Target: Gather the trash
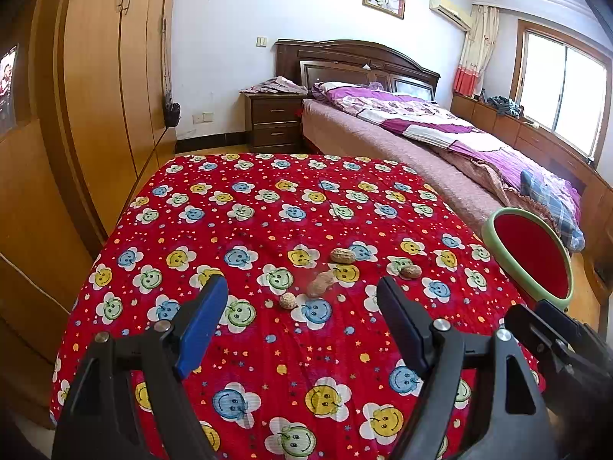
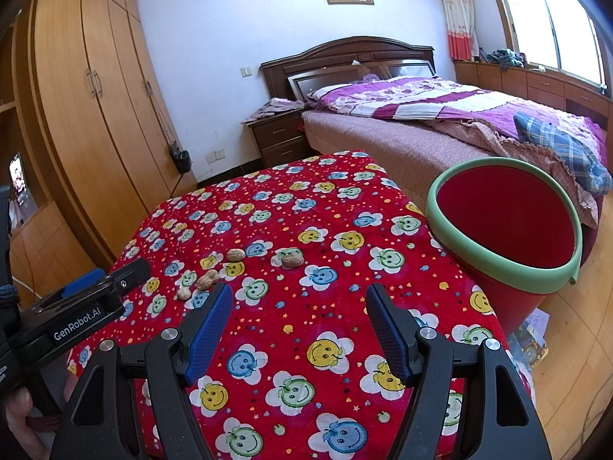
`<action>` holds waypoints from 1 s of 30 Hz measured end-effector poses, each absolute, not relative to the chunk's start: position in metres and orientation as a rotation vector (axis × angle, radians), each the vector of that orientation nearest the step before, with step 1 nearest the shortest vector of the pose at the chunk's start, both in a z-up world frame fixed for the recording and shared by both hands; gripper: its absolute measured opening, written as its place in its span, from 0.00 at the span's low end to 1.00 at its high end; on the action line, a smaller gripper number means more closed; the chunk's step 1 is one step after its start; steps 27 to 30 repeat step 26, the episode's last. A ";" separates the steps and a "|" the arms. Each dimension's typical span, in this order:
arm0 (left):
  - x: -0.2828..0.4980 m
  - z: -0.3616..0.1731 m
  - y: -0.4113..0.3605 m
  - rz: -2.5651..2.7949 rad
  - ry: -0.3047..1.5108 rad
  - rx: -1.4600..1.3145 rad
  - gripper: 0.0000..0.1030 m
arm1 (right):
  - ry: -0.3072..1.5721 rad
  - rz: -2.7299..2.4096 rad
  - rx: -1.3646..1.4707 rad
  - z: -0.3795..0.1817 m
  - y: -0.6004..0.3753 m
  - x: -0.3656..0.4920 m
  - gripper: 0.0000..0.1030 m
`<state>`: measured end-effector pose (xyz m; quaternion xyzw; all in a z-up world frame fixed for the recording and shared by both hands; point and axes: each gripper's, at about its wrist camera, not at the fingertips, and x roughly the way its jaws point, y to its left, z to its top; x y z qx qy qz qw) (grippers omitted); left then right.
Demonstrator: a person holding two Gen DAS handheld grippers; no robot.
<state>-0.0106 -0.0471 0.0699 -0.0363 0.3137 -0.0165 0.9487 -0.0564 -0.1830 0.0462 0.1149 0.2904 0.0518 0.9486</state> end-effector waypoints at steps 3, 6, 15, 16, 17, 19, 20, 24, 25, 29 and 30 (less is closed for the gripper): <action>-0.011 0.070 -0.047 -0.035 0.638 -0.074 0.78 | 0.591 0.105 0.234 0.046 -0.183 -0.056 0.71; -0.011 0.070 -0.048 -0.038 0.637 -0.072 0.78 | 0.591 0.106 0.234 0.046 -0.183 -0.056 0.71; -0.011 0.069 -0.048 -0.041 0.639 -0.071 0.78 | 0.591 0.105 0.234 0.046 -0.183 -0.056 0.71; -0.011 0.069 -0.048 -0.041 0.640 -0.071 0.78 | 0.592 0.106 0.234 0.046 -0.183 -0.056 0.71; -0.011 0.069 -0.049 -0.041 0.640 -0.070 0.78 | 0.592 0.105 0.234 0.046 -0.183 -0.056 0.71; -0.011 0.068 -0.048 -0.041 0.641 -0.070 0.78 | 0.592 0.105 0.234 0.046 -0.183 -0.056 0.71; -0.010 0.067 -0.048 -0.041 0.643 -0.070 0.78 | 0.593 0.105 0.234 0.046 -0.183 -0.056 0.71; -0.008 0.063 -0.048 -0.042 0.649 -0.070 0.78 | 0.597 0.104 0.234 0.044 -0.183 -0.055 0.71; -0.007 0.062 -0.048 -0.041 0.652 -0.067 0.78 | 0.600 0.103 0.234 0.043 -0.183 -0.054 0.71; -0.005 0.061 -0.048 -0.039 0.656 -0.063 0.78 | 0.602 0.102 0.232 0.042 -0.184 -0.052 0.71; -0.005 0.061 -0.048 -0.039 0.656 -0.063 0.78 | 0.602 0.102 0.232 0.042 -0.184 -0.052 0.71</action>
